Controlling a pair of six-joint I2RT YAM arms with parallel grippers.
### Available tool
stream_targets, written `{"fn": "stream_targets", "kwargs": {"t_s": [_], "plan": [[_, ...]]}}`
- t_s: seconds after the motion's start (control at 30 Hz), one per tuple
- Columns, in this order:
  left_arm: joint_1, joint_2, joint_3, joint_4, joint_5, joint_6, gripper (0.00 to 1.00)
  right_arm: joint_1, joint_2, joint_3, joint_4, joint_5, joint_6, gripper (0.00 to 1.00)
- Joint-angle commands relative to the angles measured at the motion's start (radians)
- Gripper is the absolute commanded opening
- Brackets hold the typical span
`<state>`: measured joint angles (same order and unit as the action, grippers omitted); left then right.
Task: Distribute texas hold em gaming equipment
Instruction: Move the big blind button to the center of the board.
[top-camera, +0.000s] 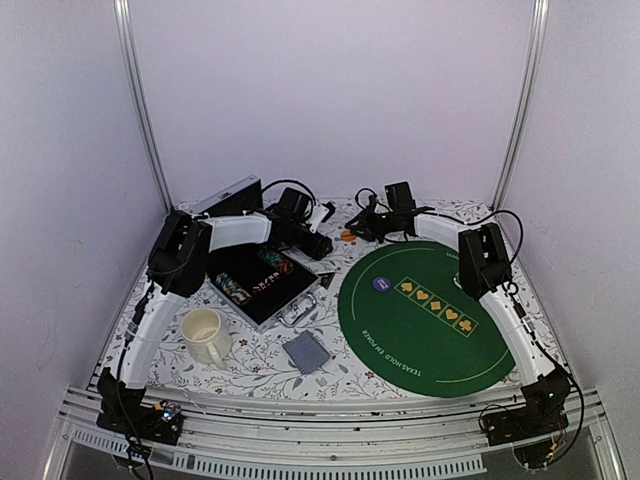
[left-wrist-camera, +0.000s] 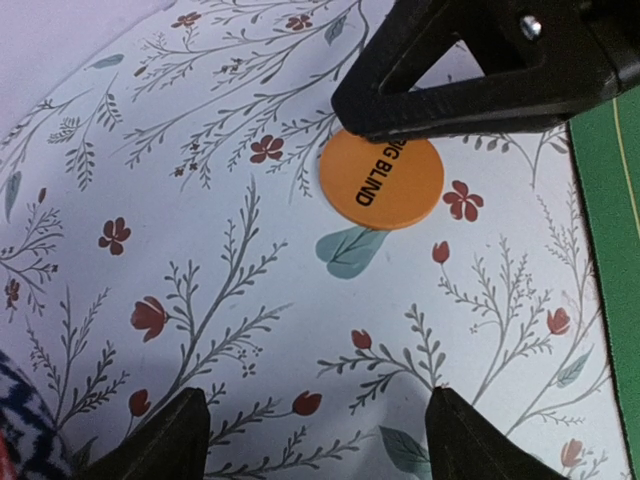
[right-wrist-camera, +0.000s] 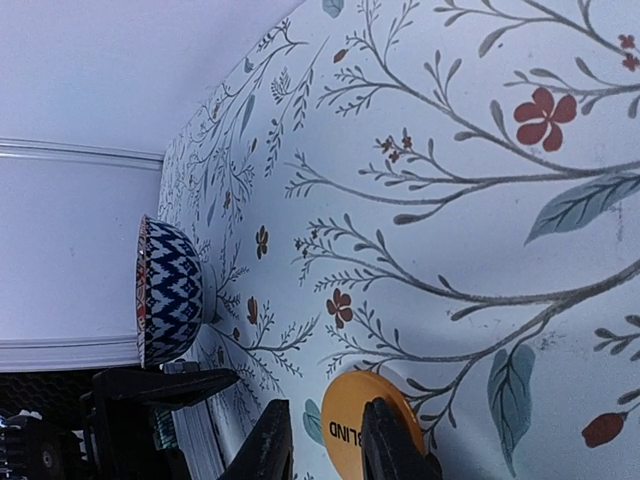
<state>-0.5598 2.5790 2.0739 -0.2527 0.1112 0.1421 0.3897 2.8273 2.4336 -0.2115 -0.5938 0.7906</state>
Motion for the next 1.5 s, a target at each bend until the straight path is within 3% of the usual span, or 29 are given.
{"fn": "stream_targets", "kwargs": {"t_s": [0.0,0.3,0.9,1.17,1.47], "plan": [[0.008,-0.057,-0.012,-0.003,-0.005,0.013,0.76,-0.042,-0.039,-0.007,0.049,-0.036,0.025,0.27],[0.008,-0.058,-0.015,-0.005,-0.011,0.015,0.76,-0.064,-0.022,-0.007,0.053,-0.034,0.017,0.27],[0.008,-0.062,-0.028,-0.003,-0.02,0.028,0.77,0.006,0.051,0.024,-0.139,0.061,-0.098,0.26],[0.009,-0.068,-0.032,-0.046,0.091,0.098,0.86,0.035,0.055,0.025,-0.181,-0.096,-0.222,0.26],[0.02,-0.151,-0.179,-0.005,0.158,0.127,0.94,0.08,0.053,0.017,-0.197,-0.269,-0.289,0.23]]}}
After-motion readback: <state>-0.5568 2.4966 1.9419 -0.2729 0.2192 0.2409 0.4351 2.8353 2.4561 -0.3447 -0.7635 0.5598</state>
